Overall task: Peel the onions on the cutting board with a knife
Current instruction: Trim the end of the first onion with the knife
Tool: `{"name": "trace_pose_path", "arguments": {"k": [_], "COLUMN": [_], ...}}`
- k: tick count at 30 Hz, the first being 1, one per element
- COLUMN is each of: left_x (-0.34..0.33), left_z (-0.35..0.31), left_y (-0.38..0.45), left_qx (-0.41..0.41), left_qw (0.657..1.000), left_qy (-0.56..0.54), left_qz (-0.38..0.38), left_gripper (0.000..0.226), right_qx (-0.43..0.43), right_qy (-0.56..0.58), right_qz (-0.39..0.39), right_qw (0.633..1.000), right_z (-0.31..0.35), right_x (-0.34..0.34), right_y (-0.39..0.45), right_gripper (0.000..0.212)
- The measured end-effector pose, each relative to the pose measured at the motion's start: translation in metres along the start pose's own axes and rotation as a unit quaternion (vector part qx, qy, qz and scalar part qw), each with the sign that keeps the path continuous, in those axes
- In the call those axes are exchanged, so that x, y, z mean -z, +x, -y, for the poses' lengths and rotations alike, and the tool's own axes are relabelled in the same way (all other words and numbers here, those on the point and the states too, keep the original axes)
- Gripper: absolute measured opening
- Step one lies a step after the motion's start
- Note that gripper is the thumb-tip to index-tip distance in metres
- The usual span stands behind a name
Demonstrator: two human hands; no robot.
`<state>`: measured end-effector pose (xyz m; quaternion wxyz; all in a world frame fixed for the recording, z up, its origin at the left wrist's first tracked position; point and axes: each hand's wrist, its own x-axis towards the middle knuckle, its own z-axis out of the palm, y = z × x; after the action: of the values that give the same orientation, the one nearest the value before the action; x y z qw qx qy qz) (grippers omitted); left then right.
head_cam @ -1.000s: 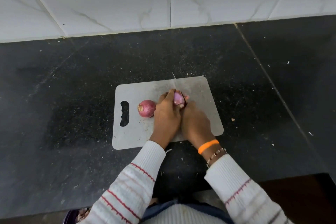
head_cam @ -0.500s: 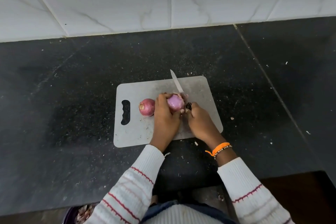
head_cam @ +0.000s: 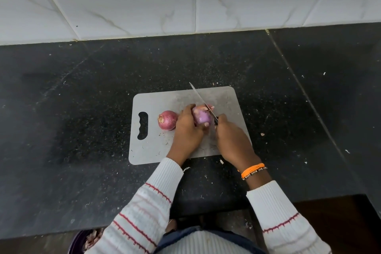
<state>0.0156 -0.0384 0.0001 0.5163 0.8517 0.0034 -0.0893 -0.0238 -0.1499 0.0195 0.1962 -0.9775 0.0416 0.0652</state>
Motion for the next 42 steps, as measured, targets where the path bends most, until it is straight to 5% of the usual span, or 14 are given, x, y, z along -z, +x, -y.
{"name": "trace_pose_path", "arguments": {"k": [9,23,29,37,42], "left_x": [-0.013,-0.017,-0.016,-0.015,-0.013], "left_z": [0.024,0.024,0.022,0.026,0.029], "left_y": [-0.006,-0.008,-0.011,-0.014,-0.012], "left_qx": [-0.161,-0.158,-0.131,-0.125,-0.148], "left_qw": [0.982,0.980,0.986,0.989,0.985], "left_qy": [0.057,0.055,-0.004,-0.013,0.024], "left_qz": [-0.086,-0.107,-0.108,-0.079,-0.084], "left_gripper": [0.058,0.062,0.060,0.066,0.073], "right_qx": [-0.081,-0.136,-0.098,-0.118,-0.127], "right_qy": [0.063,0.039,0.107,0.476,0.536], "right_qz": [0.000,0.047,-0.060,-0.026,-0.021], "right_qw": [0.995,0.989,0.988,0.871,0.834], "right_z": [0.022,0.009,0.000,-0.007,-0.003], "right_x": [0.003,-0.002,0.001,-0.002,-0.007], "right_y": [-0.005,-0.003,0.005,0.016,0.021], "right_gripper": [0.020,0.023,0.017,0.027,0.029]}}
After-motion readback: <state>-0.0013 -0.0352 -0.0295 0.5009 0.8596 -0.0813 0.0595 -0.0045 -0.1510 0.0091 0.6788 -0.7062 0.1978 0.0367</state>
